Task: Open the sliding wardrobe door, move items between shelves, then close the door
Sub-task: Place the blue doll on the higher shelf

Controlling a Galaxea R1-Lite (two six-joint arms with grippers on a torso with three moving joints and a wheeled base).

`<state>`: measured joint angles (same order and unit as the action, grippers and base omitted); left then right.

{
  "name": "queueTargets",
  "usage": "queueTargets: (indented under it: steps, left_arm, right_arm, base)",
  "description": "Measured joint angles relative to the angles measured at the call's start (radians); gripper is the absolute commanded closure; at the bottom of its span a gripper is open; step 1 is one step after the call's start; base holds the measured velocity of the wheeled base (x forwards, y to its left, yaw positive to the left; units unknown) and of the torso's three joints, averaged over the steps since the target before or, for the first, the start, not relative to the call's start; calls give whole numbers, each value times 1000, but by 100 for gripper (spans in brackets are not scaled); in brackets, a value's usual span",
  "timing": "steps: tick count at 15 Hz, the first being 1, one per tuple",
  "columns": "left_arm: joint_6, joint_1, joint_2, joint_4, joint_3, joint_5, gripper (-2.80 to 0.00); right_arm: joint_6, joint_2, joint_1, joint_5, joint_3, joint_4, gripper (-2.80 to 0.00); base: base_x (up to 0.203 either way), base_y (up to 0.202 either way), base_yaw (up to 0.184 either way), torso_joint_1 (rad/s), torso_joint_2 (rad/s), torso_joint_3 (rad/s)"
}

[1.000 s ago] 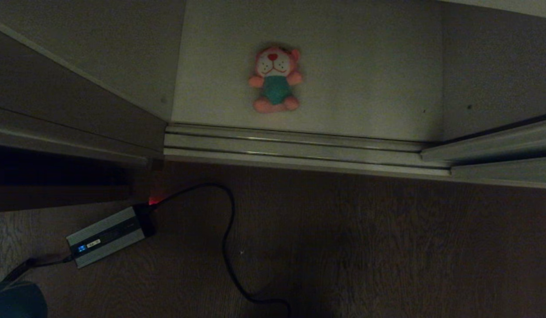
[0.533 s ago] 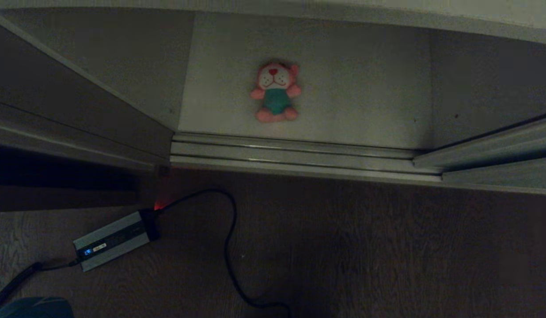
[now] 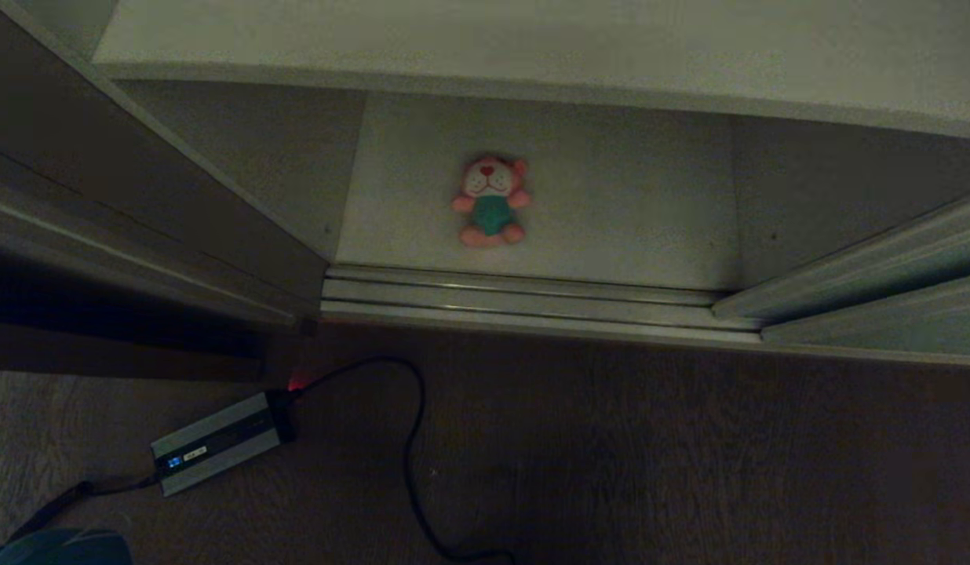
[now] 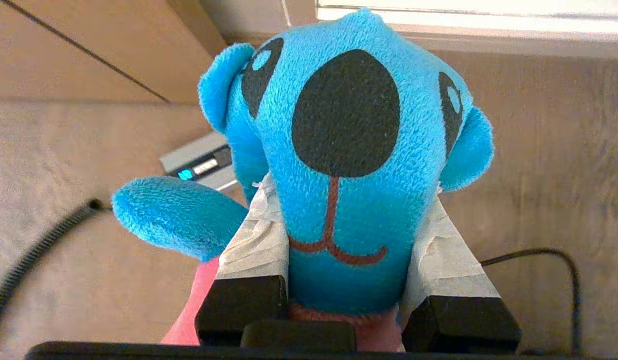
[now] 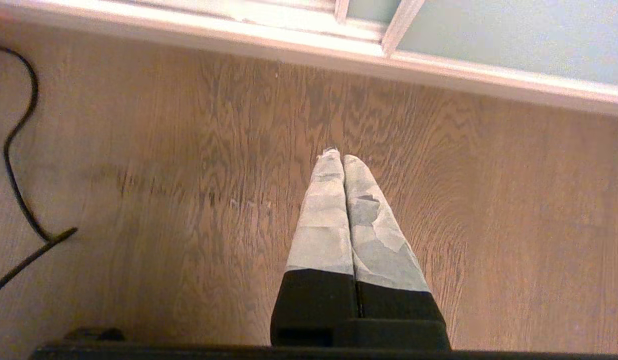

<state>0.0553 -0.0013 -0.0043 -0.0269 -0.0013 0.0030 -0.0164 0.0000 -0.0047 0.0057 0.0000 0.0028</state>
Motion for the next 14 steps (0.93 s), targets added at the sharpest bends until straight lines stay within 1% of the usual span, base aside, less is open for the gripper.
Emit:
queueTargets:
  steps: [2,14]
  left_arm:
    - [34,0,0,16,0,-6,0]
    - [43,0,1,38,1,-11,0]
  right_arm:
    - [0,0,0,0,0,0,0]
    - [0,0,0,0,0,0,0]
  base:
    - [0,0,0,0,1,203]
    - [0,0,0,2,2,203]
